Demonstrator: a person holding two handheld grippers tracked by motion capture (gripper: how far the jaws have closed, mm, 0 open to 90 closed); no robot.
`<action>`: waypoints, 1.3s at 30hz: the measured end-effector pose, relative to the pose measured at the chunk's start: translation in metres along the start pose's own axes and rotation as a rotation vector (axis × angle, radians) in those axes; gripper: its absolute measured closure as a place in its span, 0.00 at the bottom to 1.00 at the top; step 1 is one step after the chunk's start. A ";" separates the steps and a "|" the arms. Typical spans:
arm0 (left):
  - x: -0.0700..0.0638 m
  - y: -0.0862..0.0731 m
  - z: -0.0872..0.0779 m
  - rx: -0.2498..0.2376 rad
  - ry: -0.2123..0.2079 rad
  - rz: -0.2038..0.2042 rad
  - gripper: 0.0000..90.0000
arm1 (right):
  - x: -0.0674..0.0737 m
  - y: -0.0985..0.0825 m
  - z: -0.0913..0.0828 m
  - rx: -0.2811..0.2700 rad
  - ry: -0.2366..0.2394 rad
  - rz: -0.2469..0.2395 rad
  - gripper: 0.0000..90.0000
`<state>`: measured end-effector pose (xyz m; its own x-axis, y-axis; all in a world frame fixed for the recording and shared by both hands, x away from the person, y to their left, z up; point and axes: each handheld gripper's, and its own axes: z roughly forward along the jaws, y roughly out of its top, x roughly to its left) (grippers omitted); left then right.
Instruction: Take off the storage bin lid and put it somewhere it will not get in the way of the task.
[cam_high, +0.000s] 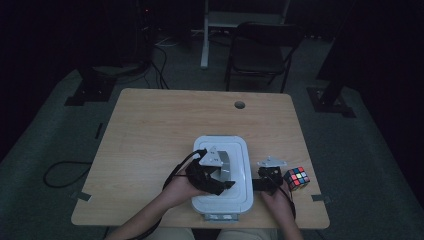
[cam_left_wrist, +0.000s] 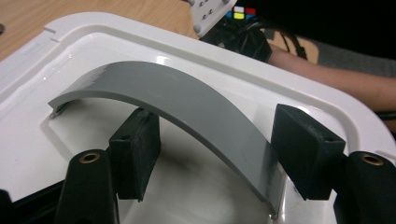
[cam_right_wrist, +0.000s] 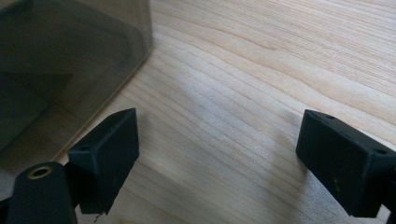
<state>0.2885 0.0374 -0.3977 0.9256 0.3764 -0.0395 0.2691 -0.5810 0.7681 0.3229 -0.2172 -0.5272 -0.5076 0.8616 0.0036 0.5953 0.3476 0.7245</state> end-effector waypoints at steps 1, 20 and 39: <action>0.000 0.000 0.000 -0.001 0.003 0.001 0.39 | 0.000 0.000 0.000 0.000 0.000 0.001 0.14; -0.003 -0.001 -0.001 -0.004 -0.054 -0.010 0.62 | 0.000 0.000 0.000 0.000 0.000 0.000 0.14; -0.003 0.005 -0.022 -0.074 -0.217 -0.031 0.85 | 0.000 0.000 0.000 -0.001 -0.001 -0.001 0.14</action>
<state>0.2816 0.0494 -0.3803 0.9548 0.2249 -0.1941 0.2855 -0.5140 0.8089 0.3230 -0.2172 -0.5273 -0.5073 0.8617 0.0024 0.5942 0.3478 0.7252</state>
